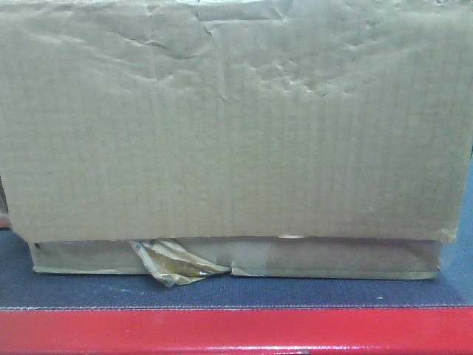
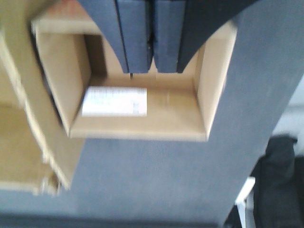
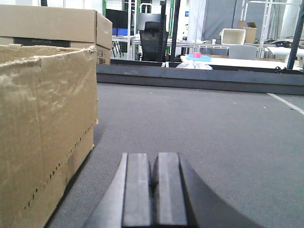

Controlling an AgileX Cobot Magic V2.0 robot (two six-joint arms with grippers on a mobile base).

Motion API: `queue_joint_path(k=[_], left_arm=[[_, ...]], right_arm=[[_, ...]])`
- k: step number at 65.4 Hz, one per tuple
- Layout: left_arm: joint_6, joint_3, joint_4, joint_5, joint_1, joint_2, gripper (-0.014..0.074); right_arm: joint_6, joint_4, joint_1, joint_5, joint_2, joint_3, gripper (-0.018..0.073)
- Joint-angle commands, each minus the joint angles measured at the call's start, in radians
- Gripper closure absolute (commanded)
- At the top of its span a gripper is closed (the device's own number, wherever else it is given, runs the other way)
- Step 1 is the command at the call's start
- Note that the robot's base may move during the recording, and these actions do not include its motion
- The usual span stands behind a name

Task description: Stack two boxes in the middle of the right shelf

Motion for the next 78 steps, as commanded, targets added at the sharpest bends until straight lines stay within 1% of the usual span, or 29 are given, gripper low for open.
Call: queue_joint_path(k=[1,4,9,12,14,19,27,32,36,41,44,47,53,57,61,68,72,76,78], left_arm=[[0.000,-0.023,-0.014,-0.094,0.002,0.032,0.0707],[0.000,-0.023,-0.026,-0.128,0.002,0.045,0.0707],[0.000,-0.023,-0.042,-0.149,0.002,0.059,0.0707],[0.000,-0.025,-0.042,-0.156,0.002,0.069,0.0707],[0.000,-0.034,-0.042,-0.138,0.002,0.079,0.0707],[0.000,-0.075,-0.040,-0.072,0.002,0.124,0.0707],[0.003,-0.177,-0.034,0.108,0.002,0.232,0.0707],[0.047,-0.238,-0.029,0.211,0.002,0.321,0.0707],[0.072,-0.267,-0.017,0.237,0.008,0.380,0.0707],[0.072,-0.303,-0.017,0.235,0.039,0.438,0.0707],[0.087,-0.323,-0.017,0.241,0.068,0.467,0.0707],[0.113,-0.343,-0.039,0.248,0.096,0.489,0.0707],[0.209,-0.380,-0.095,0.266,0.150,0.524,0.0707],[0.249,-0.398,-0.122,0.290,0.188,0.549,0.0707],[0.275,-0.413,-0.146,0.324,0.222,0.573,0.0707],[0.288,-0.421,-0.160,0.331,0.262,0.615,0.0702],[0.305,-0.421,-0.162,0.331,0.272,0.631,0.0661],[0.306,-0.421,-0.162,0.331,0.272,0.645,0.0580],[0.306,-0.421,-0.162,0.331,0.272,0.652,0.0514]], right_arm=[[-0.002,-0.007,-0.006,-0.017,-0.003,0.000,0.0724],[-0.002,-0.007,-0.006,-0.017,-0.003,0.000,0.0724],[-0.002,-0.007,-0.006,-0.017,-0.003,0.000,0.0724],[-0.002,-0.007,-0.006,-0.017,-0.003,0.000,0.0724],[-0.002,-0.007,-0.006,-0.017,-0.003,0.000,0.0724],[-0.002,-0.007,-0.006,-0.017,-0.003,0.000,0.0724],[-0.002,-0.007,-0.006,-0.017,-0.003,0.000,0.0724],[-0.002,-0.007,-0.006,-0.017,-0.003,0.000,0.0724],[-0.002,-0.007,-0.006,-0.017,-0.003,0.000,0.0724],[-0.002,-0.007,-0.006,-0.017,-0.003,0.000,0.0724],[-0.002,-0.007,-0.006,-0.017,-0.003,0.000,0.0724],[-0.002,-0.007,-0.006,-0.017,-0.003,0.000,0.0724],[-0.002,-0.007,-0.006,-0.017,-0.003,0.000,0.0724],[-0.002,-0.007,-0.006,-0.017,-0.003,0.000,0.0724],[-0.002,-0.007,-0.006,-0.017,-0.003,0.000,0.0724],[-0.002,-0.007,-0.006,-0.017,-0.003,0.000,0.0724],[-0.002,-0.007,-0.006,-0.017,-0.003,0.000,0.0724],[-0.002,-0.007,-0.006,-0.017,-0.003,0.000,0.0724],[-0.002,-0.007,-0.006,-0.017,-0.003,0.000,0.0724]])
